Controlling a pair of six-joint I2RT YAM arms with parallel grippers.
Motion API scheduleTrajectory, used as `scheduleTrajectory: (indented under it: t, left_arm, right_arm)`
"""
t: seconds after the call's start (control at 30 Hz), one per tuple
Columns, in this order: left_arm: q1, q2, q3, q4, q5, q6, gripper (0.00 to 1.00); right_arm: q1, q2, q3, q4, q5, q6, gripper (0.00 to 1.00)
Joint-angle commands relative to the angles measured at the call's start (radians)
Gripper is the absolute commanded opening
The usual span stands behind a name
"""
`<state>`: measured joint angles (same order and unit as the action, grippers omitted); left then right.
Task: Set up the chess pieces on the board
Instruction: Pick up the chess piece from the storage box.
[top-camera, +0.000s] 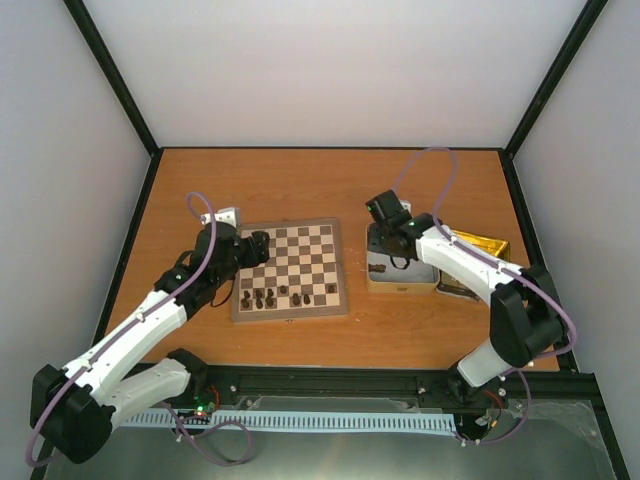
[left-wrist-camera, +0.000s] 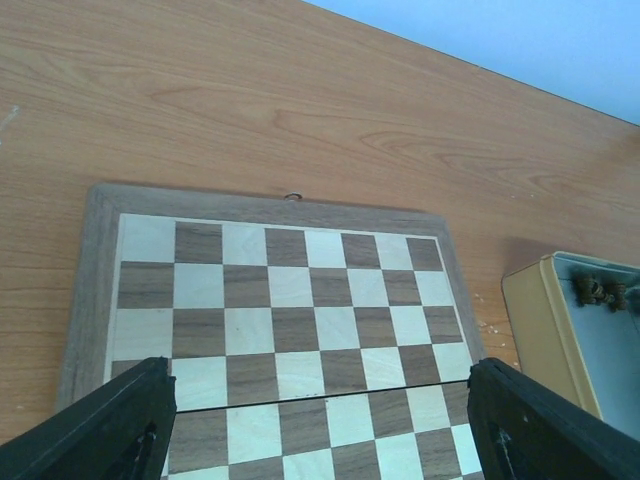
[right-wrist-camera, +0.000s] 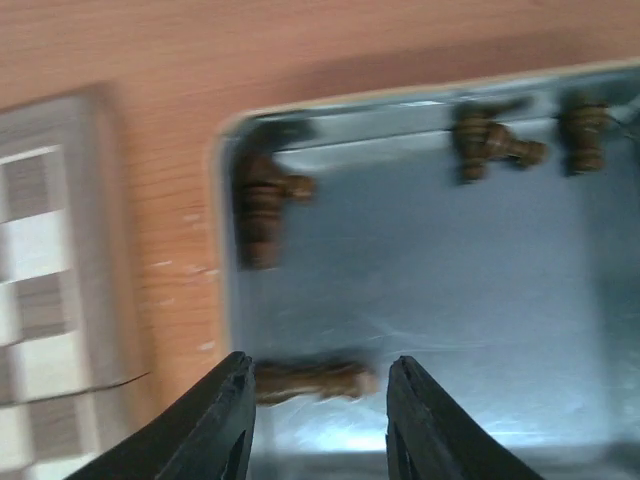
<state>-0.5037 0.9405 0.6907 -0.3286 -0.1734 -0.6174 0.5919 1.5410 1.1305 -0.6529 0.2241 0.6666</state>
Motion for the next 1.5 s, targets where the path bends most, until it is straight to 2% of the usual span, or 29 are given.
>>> scheduleTrajectory:
  t: [0.0, 0.07, 0.27, 0.67, 0.9, 1.1, 1.23, 1.3, 1.47]
  left_arm:
    - [0.005, 0.035, 0.060, 0.045, 0.042, 0.024, 0.81]
    - [0.005, 0.051, 0.070, 0.042, 0.051, 0.027, 0.81]
    - [0.005, 0.090, 0.094, 0.047, 0.077, 0.033, 0.80]
    - [0.005, 0.121, 0.117, 0.026, 0.083, 0.024, 0.80]
    - [0.005, 0.142, 0.128, 0.029, 0.092, 0.021, 0.80]
    - [0.005, 0.152, 0.129, 0.029, 0.093, 0.023, 0.80]
    - [0.005, 0.158, 0.127, 0.029, 0.092, 0.021, 0.80]
    - [0.005, 0.161, 0.130, 0.029, 0.094, 0.021, 0.80]
    - [0.005, 0.167, 0.139, 0.025, 0.092, 0.023, 0.79]
  right_arm:
    - [-0.093, 0.041, -0.065, 0.106, 0.031, -0.039, 0.36]
    - [-0.126, 0.064, -0.073, 0.152, 0.022, -0.074, 0.36]
    - [-0.144, 0.157, -0.050, 0.327, -0.164, -0.222, 0.36]
    - [-0.154, 0.305, -0.020, 0.429, -0.178, -0.227, 0.32]
    - [-0.159, 0.333, -0.036, 0.411, -0.127, -0.232, 0.40]
    - [-0.159, 0.297, -0.038, 0.293, 0.018, -0.169, 0.34]
    - [-0.159, 0.241, -0.046, 0.281, 0.019, -0.151, 0.34]
    - [-0.160, 0.230, -0.044, 0.299, -0.029, -0.160, 0.34]
    - [-0.180, 0.252, -0.044, 0.386, -0.282, -0.150, 0.34]
